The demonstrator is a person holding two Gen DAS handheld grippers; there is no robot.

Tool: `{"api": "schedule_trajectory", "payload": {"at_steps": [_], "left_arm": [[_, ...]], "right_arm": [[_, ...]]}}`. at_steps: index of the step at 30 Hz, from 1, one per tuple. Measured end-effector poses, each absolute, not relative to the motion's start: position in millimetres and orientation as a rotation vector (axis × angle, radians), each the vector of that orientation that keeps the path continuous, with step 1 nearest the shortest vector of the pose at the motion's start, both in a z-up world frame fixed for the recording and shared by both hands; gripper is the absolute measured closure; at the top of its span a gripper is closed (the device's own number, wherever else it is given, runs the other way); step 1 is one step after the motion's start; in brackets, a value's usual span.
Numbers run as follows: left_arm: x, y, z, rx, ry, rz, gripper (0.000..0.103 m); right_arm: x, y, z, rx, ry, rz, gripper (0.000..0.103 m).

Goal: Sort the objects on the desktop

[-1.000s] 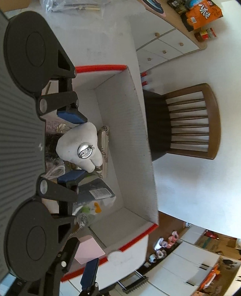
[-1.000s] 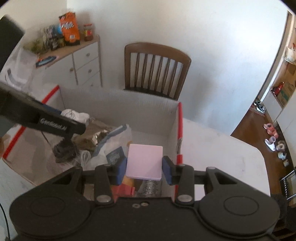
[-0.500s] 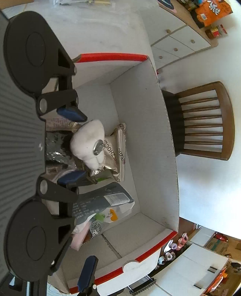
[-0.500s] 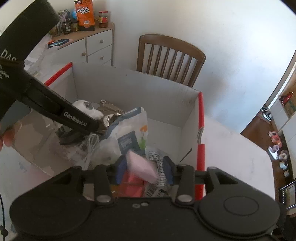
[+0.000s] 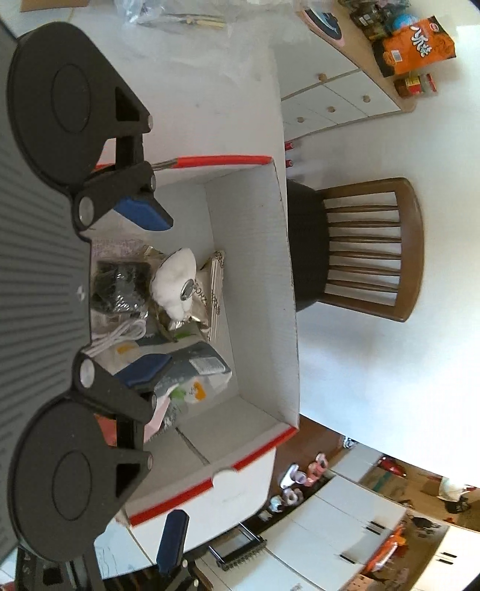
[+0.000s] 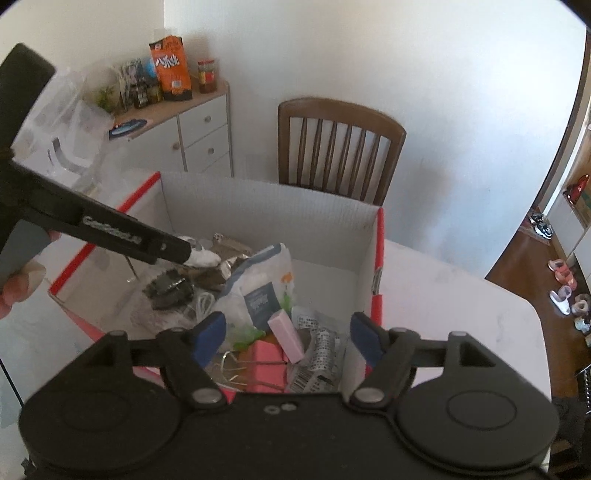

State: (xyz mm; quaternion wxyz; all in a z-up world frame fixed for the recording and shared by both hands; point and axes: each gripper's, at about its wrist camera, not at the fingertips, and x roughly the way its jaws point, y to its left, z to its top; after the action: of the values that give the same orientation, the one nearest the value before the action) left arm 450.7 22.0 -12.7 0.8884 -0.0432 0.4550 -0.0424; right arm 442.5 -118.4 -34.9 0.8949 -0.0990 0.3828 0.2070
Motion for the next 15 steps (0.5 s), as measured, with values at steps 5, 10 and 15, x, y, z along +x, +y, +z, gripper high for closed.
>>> {"api": "schedule_trajectory", "payload": {"at_steps": [5,10,15], "left_arm": [[431.7,16.9,-1.8,-0.083,0.922,-0.088,0.030],[413.5,12.5,4.6,-0.082,0.906,-0.086,0.022],[396.3,6.0,5.4,-0.060,0.888,-0.072,0.022]], "right_arm": [[434.9,-122.5,-27.0,-0.183,0.782,0.444,0.025],[426.0,-125.3,-20.3,-0.162,0.767,0.471,0.020],[419.8,-130.3,-17.9,-0.144,0.757,0.487,0.018]]}}
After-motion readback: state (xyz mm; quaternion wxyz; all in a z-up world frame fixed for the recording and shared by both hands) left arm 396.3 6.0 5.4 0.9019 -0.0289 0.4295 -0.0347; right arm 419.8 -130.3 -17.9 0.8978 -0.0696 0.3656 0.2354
